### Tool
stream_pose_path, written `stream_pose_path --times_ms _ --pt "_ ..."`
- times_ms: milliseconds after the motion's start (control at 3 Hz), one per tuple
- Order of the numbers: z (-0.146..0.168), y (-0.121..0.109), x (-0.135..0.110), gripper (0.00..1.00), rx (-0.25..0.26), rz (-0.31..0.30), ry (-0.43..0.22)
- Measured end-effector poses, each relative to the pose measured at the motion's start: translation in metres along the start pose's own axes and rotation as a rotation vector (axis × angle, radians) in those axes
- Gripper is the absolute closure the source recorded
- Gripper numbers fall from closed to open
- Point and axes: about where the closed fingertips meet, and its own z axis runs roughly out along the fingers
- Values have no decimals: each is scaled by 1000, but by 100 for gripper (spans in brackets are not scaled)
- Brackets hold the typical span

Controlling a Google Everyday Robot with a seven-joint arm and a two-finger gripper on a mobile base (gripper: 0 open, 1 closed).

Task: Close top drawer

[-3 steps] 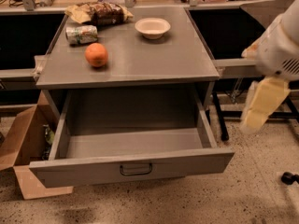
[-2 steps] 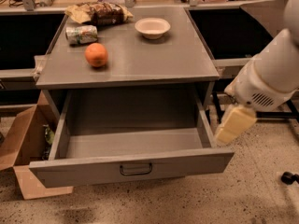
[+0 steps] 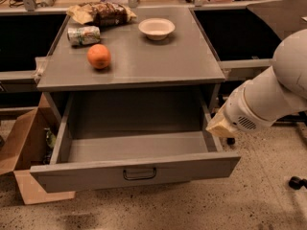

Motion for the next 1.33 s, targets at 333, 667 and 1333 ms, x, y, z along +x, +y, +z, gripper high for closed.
stream_pose_path --times_ms 333,667,1333 --pt "0 0 0 97 0 0 0" --pt "48 32 20 100 -47 -39 -30" --pt "127 58 44 100 -73 -66 -109"
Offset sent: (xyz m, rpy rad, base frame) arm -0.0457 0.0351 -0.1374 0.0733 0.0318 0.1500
